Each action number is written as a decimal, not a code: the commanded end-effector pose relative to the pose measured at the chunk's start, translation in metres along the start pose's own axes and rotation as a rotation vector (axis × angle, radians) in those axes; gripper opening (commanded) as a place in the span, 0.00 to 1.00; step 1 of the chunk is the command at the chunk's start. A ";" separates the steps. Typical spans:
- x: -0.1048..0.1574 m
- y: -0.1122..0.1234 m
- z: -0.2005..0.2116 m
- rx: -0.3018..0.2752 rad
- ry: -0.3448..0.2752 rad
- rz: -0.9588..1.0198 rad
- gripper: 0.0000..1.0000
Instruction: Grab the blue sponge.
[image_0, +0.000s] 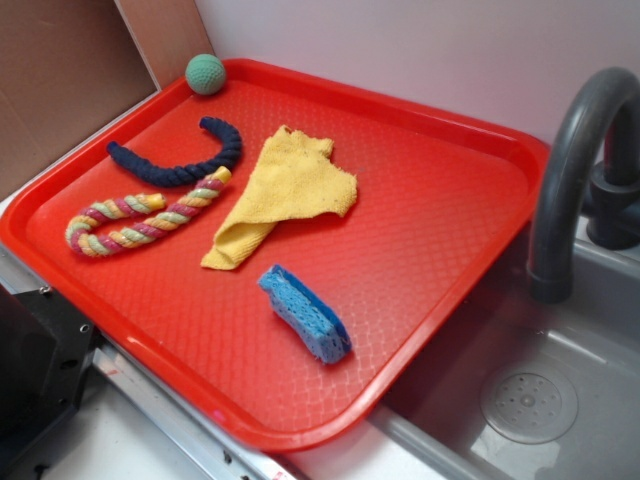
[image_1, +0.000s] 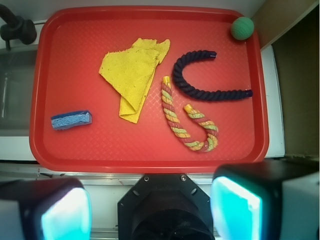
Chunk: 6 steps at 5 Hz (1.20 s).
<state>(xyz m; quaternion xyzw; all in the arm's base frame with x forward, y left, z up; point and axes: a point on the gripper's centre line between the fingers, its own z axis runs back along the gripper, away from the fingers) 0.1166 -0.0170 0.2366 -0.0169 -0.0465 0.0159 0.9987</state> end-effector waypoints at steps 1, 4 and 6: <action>0.000 0.000 0.000 0.000 0.000 0.000 1.00; 0.042 -0.048 -0.023 0.023 -0.119 -0.760 1.00; 0.052 -0.088 -0.056 0.055 -0.061 -1.274 1.00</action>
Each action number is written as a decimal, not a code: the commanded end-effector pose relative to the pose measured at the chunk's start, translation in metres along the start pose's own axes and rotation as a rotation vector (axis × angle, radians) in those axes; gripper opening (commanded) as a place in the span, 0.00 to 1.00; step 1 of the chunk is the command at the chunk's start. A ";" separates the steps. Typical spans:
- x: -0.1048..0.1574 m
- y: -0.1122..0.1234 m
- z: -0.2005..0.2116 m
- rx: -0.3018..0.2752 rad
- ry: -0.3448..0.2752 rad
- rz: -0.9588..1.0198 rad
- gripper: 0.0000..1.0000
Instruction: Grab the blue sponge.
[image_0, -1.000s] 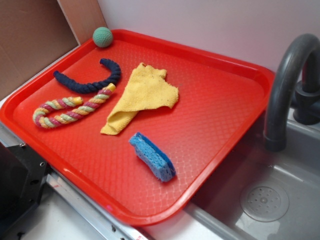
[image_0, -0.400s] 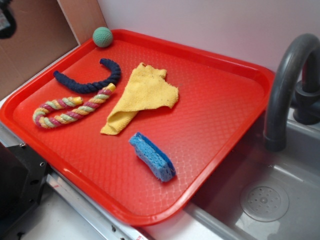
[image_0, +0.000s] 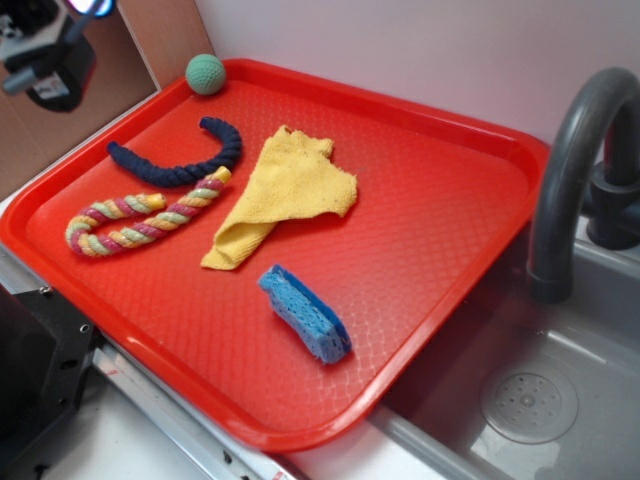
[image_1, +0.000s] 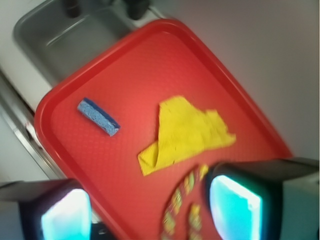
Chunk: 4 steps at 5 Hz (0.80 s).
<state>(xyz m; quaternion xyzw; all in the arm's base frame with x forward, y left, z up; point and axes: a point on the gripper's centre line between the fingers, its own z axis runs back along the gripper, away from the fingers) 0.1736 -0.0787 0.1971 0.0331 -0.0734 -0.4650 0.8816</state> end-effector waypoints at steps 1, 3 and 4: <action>0.033 -0.017 -0.031 -0.049 0.042 -0.417 1.00; 0.047 -0.029 -0.071 -0.135 0.089 -0.523 1.00; 0.048 -0.039 -0.094 -0.177 0.137 -0.552 1.00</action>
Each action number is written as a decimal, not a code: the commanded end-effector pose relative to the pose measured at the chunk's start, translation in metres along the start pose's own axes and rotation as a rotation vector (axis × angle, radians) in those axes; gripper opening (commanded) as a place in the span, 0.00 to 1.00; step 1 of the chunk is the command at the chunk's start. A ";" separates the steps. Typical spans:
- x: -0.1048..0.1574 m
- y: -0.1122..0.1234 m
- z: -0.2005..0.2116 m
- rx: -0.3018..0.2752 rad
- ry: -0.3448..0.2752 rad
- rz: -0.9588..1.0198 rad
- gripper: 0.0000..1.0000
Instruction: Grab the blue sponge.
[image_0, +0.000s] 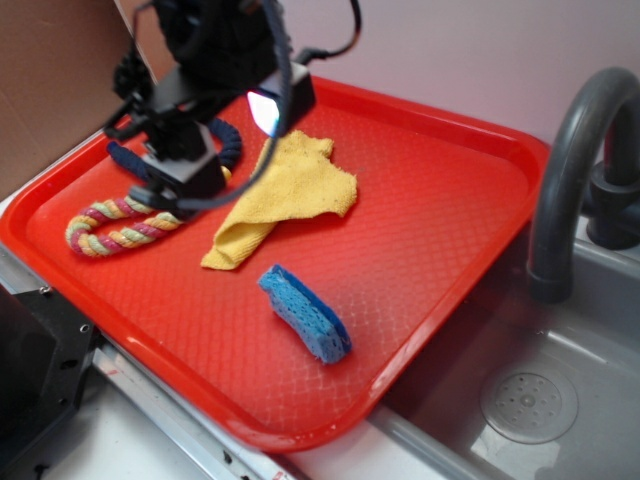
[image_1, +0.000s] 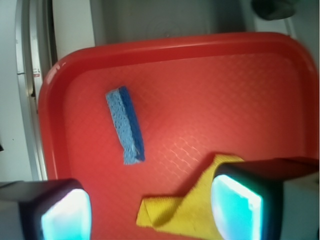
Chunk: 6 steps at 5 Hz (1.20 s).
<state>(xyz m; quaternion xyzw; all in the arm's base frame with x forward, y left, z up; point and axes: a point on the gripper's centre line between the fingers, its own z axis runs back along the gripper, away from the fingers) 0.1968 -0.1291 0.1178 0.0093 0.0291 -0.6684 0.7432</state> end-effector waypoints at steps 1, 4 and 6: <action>0.019 -0.017 -0.044 -0.036 0.097 -0.011 1.00; 0.032 -0.030 -0.098 -0.088 0.264 -0.045 1.00; 0.036 -0.033 -0.097 -0.054 0.275 -0.070 0.00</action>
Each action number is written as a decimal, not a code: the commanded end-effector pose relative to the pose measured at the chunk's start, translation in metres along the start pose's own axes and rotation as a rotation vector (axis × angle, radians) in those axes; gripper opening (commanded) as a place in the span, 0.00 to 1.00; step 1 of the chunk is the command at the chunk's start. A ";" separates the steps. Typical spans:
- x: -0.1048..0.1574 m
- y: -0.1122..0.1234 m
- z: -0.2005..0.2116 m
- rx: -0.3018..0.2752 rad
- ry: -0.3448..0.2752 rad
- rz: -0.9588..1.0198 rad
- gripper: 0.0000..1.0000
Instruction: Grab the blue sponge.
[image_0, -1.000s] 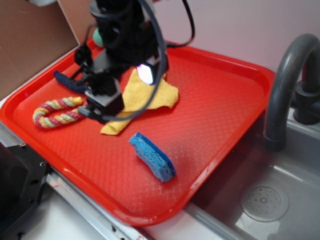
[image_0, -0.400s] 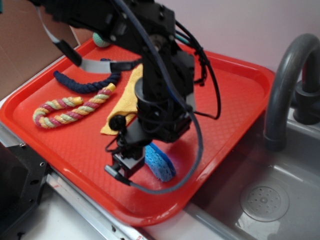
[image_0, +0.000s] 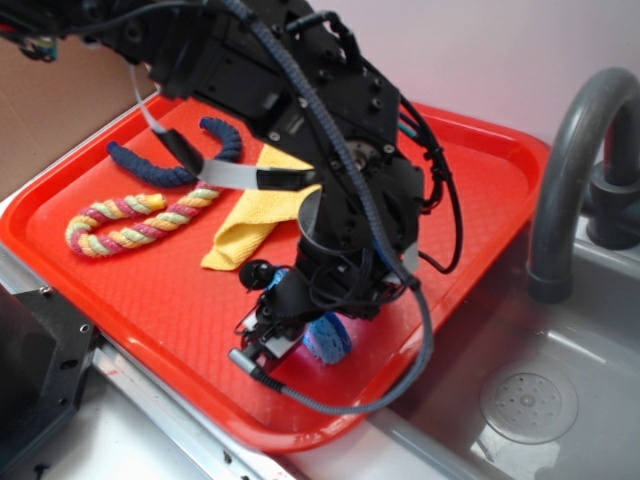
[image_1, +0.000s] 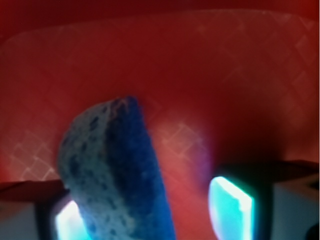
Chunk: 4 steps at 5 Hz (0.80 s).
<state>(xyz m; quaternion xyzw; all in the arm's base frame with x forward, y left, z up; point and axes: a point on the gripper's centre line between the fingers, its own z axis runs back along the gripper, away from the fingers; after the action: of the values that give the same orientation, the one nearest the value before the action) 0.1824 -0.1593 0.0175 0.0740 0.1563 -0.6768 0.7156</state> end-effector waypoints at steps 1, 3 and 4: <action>-0.002 -0.015 0.005 0.019 0.002 0.027 0.00; -0.056 0.004 0.057 -0.059 -0.051 0.523 0.00; -0.085 -0.005 0.090 -0.020 -0.118 0.794 0.00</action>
<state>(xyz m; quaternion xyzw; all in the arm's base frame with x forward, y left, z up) 0.1968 -0.0982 0.1229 0.0860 0.1065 -0.3473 0.9277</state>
